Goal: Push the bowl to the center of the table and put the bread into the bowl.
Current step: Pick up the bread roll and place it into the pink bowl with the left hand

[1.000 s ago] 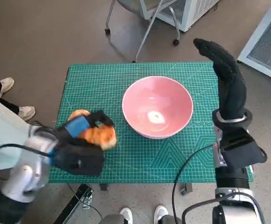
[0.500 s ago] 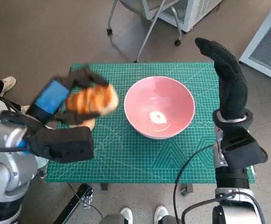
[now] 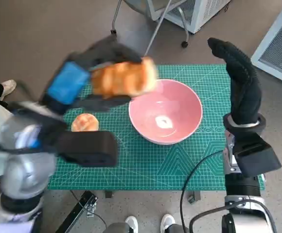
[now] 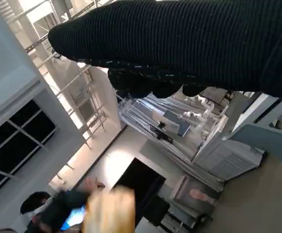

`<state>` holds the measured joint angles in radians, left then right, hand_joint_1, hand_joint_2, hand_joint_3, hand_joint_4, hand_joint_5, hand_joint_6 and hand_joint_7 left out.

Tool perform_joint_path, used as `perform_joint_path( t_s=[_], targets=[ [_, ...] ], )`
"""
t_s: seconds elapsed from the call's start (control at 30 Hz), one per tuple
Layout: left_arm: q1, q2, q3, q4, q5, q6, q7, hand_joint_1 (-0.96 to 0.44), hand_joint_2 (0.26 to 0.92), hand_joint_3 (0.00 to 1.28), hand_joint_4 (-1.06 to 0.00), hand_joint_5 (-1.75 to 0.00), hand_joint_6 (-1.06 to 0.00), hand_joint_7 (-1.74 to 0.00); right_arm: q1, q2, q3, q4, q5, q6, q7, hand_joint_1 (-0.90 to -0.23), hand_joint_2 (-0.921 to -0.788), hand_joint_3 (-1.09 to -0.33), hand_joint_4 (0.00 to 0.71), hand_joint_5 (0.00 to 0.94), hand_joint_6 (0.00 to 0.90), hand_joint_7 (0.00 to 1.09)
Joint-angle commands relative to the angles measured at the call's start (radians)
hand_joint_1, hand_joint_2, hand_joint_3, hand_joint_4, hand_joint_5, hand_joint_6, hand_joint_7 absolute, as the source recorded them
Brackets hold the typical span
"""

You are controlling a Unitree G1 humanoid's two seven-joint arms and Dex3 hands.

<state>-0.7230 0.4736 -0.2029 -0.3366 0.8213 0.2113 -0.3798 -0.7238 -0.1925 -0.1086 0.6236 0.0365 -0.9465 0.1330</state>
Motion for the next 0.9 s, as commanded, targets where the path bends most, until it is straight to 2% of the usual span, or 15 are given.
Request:
perform_joint_path(
  t_s=[0.03,0.17,0.3,0.43,0.53,0.73,0.83,0.9],
  targets=[
    [-0.059,-0.046,-0.072,0.163,-0.012,-0.110,0.081,0.00,0.861,0.08,-0.82,-1.10,-0.72,-1.00,0.034,-0.006,0.000,-0.010,0.005,0.000,0.007,-0.609,-0.921,-0.721,0.360,0.014,0.098,0.71],
    [-0.113,-0.071,-0.122,0.330,-0.023,-0.215,0.135,0.00,0.883,0.04,-0.82,-1.11,-0.72,-0.97,0.042,-0.007,-0.001,-0.022,0.006,0.003,0.007,-0.608,-0.921,-0.719,0.351,0.009,0.093,0.70],
    [-0.167,-0.097,-0.158,0.484,-0.030,-0.296,0.171,0.00,0.899,0.03,-0.81,-1.08,-0.69,-1.05,0.052,-0.010,-0.002,-0.035,0.012,0.008,0.010,-0.597,-0.921,-0.720,0.350,0.008,0.092,0.71],
    [-0.218,-0.120,-0.196,0.618,-0.014,-0.340,0.181,0.00,0.912,0.02,-0.77,-1.09,-0.68,-1.09,0.063,-0.011,-0.004,-0.048,0.015,0.011,0.011,-0.592,-0.921,-0.719,0.350,0.007,0.091,0.71],
    [-0.251,-0.135,-0.223,0.700,-0.003,-0.359,0.180,0.00,0.918,0.02,-0.74,-1.17,-0.69,-1.06,0.068,-0.011,-0.005,-0.055,0.015,0.014,0.010,-0.593,-0.921,-0.717,0.351,0.007,0.090,0.71],
    [-0.304,-0.162,-0.263,0.851,-0.019,-0.383,0.138,0.00,0.920,0.07,-0.68,-1.23,-0.63,-1.11,0.078,-0.009,-0.009,-0.066,0.008,0.019,0.001,-0.596,-0.921,-0.714,0.349,0.006,0.088,0.71],
    [-0.322,-0.167,-0.280,0.906,-0.030,-0.373,0.071,0.00,0.921,0.12,-0.63,-1.27,-0.57,-1.17,0.082,-0.009,-0.012,-0.070,0.002,0.022,-0.005,-0.599,-0.921,-0.714,0.345,0.004,0.087,0.71],
    [-0.329,-0.165,-0.292,0.924,-0.032,-0.352,0.003,0.00,0.921,0.25,-0.43,-1.40,-0.46,-1.36,0.084,-0.009,-0.013,-0.074,-0.001,0.024,-0.008,-0.599,-0.921,-0.714,0.343,0.002,0.086,0.71]
  ],
)
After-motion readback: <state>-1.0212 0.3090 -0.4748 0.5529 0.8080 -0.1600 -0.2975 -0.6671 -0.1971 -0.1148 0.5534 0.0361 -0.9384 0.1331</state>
